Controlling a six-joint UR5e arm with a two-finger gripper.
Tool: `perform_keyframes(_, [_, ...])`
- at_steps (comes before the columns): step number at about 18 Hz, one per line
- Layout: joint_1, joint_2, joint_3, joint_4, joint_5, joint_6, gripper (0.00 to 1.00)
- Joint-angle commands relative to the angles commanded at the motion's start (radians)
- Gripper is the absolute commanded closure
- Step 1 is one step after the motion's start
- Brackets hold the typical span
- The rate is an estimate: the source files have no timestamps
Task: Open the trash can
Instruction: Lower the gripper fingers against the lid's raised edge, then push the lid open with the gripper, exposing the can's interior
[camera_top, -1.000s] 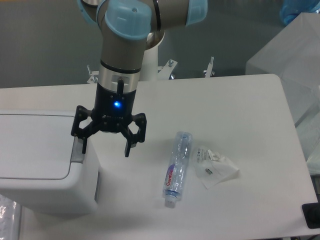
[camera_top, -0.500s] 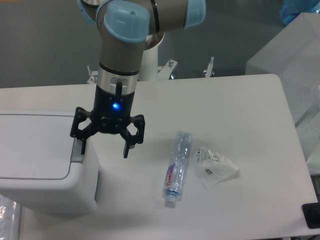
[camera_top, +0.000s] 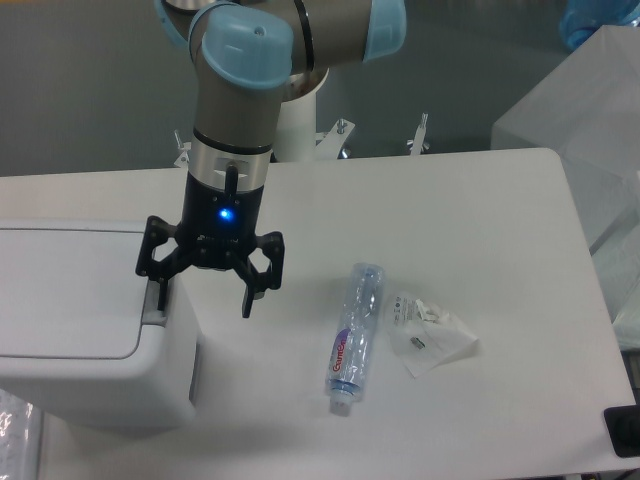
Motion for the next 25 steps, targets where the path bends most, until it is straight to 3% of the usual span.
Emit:
perform_keyframes(14, [0.0,-0.002,0.005,0.0,0.002,0.002,0.0])
perform_keyframes(19, [0.005,-0.006,0.07,0.049,0.003,0.07,0.0])
perform_keyframes(22, [0.038,-0.008,0.116,0.049,0.009,0.121,0.0])
perform_keyframes(25, [0.048,-0.012,0.138,0.051,0.13,0.228,0.0])
